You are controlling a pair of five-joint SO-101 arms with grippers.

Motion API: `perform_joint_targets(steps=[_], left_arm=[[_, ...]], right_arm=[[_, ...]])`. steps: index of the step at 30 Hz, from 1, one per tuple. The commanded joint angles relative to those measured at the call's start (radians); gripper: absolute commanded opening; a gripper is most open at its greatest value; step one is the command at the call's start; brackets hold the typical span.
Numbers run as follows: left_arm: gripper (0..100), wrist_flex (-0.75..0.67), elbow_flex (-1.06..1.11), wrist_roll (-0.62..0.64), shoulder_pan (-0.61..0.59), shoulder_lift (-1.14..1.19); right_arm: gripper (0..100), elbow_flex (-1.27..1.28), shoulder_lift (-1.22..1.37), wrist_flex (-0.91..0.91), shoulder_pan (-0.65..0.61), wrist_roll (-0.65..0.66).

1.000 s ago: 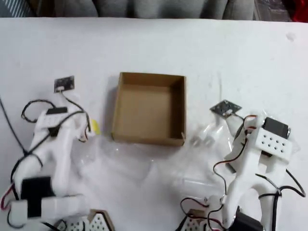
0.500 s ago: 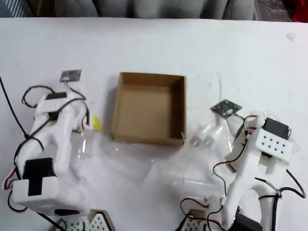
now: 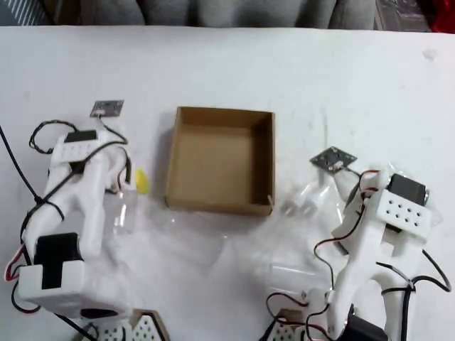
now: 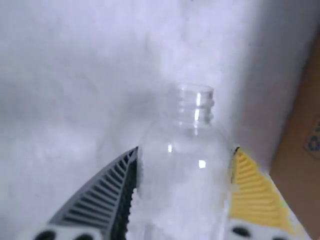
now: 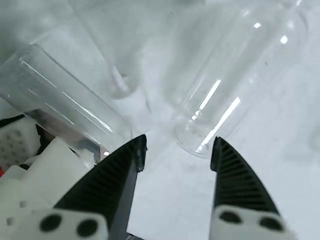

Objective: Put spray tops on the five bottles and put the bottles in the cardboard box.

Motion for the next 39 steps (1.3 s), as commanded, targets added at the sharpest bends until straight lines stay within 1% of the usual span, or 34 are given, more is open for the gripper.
perform_joint_targets(steps=[1,3,10,14,22,26,29,33,36,37,39], left_arm=[[38,0.014,-0.066,-0.009,-0.002,-0.005],[40,0.014,-0.066,-0.008,-0.002,-0.012],[34,0.021,-0.098,-0.014,-0.001,-0.002],[33,0.021,-0.087,-0.060,-0.001,0.005],[27,0.025,-0.189,-0.068,-0.002,0.174],[24,0.025,-0.203,-0.069,-0.001,0.219],[18,0.040,-0.201,-0.069,-0.001,0.220],[2,0.083,-0.212,-0.069,0.007,0.219],[3,0.086,-0.212,-0.055,0.021,0.219],[2,0.083,-0.213,-0.031,0.021,0.219],[2,0.071,-0.232,0.044,0.021,0.217]], right_arm=[[17.6,-0.048,-0.025,0.018,-0.005,0.029],[17.6,-0.044,-0.024,0.019,0.001,0.040],[17.6,-0.043,-0.018,0.019,0.002,0.043],[17.6,-0.041,-0.018,0.019,-0.001,0.041],[17.6,-0.041,-0.018,0.021,-0.004,0.040],[17.6,-0.041,-0.018,0.021,-0.001,0.040],[17.6,-0.040,-0.018,0.021,-0.004,0.040],[17.6,-0.046,-0.018,0.021,-0.007,0.037],[17.6,-0.049,-0.018,0.013,-0.041,-0.040],[17.6,-0.049,-0.018,0.013,-0.058,-0.066],[17.6,-0.049,-0.021,0.005,-0.101,-0.133]])
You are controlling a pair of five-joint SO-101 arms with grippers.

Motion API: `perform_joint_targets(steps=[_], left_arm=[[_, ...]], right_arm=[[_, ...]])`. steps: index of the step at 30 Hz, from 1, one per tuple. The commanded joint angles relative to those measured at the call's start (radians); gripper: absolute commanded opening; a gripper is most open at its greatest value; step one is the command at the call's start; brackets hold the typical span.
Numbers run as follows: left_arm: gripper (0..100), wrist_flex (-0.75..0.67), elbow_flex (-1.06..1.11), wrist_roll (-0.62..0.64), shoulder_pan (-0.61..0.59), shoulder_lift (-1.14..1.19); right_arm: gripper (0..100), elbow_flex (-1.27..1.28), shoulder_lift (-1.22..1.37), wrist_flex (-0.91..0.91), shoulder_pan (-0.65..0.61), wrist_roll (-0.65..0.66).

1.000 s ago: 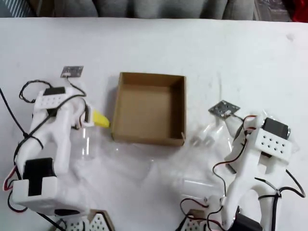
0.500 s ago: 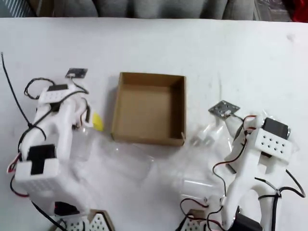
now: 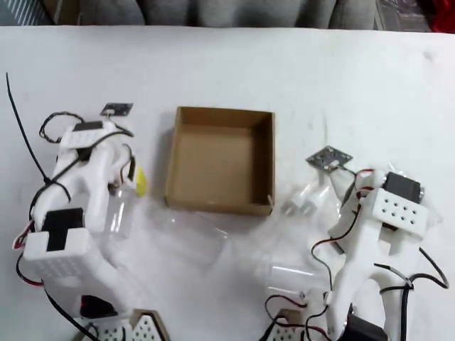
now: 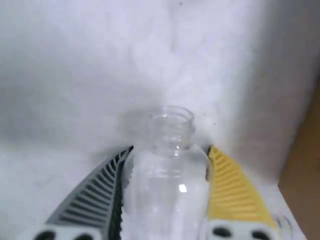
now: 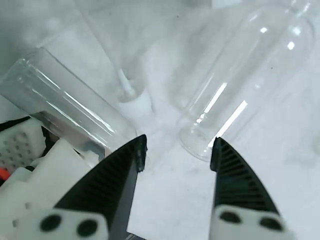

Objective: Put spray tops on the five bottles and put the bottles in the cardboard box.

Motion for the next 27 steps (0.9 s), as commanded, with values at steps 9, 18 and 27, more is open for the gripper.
perform_joint_targets(steps=[9,18,27], left_arm=[[2,-0.094,-0.107,0.364,0.013,-0.012],[2,-0.126,-0.040,0.364,-0.042,-0.116],[2,-0.334,0.242,0.365,-0.018,-0.343]], right_arm=[[17.6,-0.201,-0.018,-0.107,-0.216,-0.566],[7.1,-0.238,0.021,-0.283,-0.360,-0.951],[10.7,-0.239,0.269,-0.429,-0.375,-1.169]])
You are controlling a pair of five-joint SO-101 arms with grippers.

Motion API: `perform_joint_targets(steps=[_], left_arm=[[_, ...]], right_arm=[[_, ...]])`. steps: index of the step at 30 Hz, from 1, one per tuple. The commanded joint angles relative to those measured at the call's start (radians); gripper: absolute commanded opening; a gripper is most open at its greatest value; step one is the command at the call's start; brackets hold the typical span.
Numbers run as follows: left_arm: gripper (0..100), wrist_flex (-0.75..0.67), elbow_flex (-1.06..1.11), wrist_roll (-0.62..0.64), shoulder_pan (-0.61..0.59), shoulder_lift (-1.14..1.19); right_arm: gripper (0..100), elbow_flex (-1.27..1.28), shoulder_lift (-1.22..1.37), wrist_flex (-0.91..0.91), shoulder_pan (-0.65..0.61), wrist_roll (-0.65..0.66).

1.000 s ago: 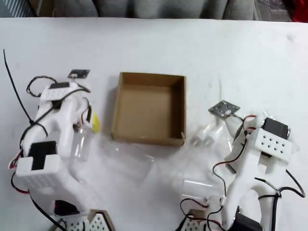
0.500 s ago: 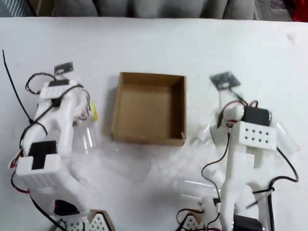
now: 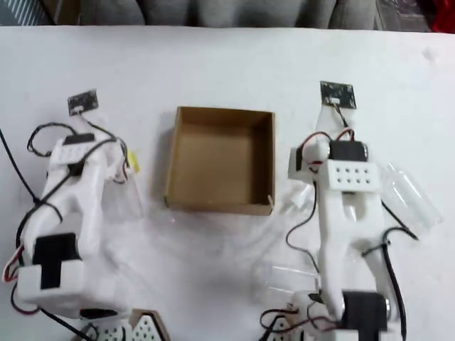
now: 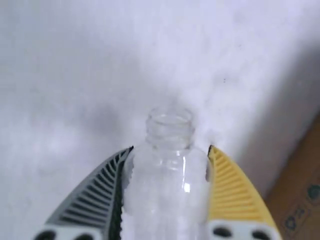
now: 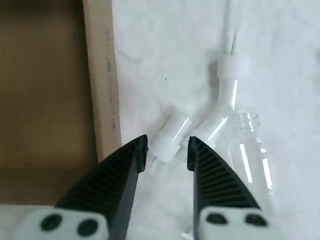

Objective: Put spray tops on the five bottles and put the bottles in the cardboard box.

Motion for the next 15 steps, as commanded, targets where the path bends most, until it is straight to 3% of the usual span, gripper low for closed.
perform_joint_targets(steps=[1,15], left_arm=[[2,-0.054,0.018,0.015,0.007,-0.101],[2,-0.055,0.020,0.015,0.007,-0.101]], right_arm=[[10.8,-0.031,0.073,-0.064,-0.010,-0.061],[11.0,-0.017,0.251,-0.133,0.036,-0.173]])
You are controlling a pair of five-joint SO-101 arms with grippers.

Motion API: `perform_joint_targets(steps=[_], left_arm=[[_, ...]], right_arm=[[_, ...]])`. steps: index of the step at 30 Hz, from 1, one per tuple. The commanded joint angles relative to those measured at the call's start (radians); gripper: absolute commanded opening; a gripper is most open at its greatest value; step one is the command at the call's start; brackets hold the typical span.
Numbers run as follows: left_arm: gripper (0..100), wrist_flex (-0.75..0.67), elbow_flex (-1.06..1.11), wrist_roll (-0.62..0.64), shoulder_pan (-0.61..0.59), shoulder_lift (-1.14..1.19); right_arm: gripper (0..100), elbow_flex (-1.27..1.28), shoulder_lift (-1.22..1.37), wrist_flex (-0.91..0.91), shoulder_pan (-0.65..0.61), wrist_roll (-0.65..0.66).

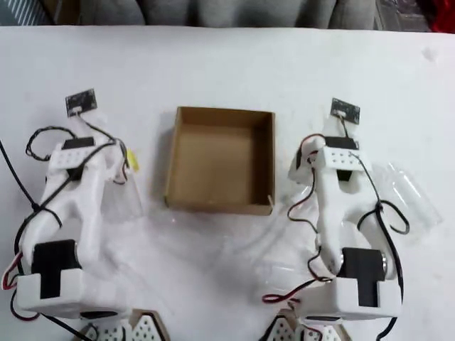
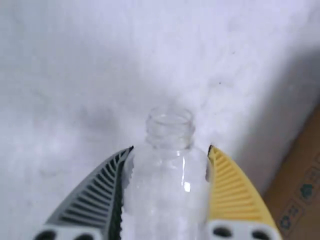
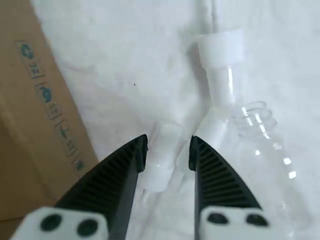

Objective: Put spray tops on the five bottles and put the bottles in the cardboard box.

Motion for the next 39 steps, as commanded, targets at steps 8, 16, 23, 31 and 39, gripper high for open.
perform_joint_targets(steps=[8,16,23,31,39], left_arm=[[2,-0.031,0.002,0.012,0.005,-0.064],[2,-0.031,0.002,0.012,0.005,-0.064],[2,-0.031,0.002,0.012,0.008,-0.068],[2,0.015,-0.043,0.014,0.044,-0.124],[2,0.114,-0.034,0.009,0.145,-0.450]], right_arm=[[17.0,0.031,-0.010,0.016,-0.056,-0.009],[16.5,-0.026,0.136,0.005,-0.085,-0.008],[3.9,-0.170,0.239,0.077,-0.074,0.003],[1.7,-0.181,0.074,0.125,-0.071,0.152],[1.7,-0.299,-0.289,0.243,-0.067,0.190]])
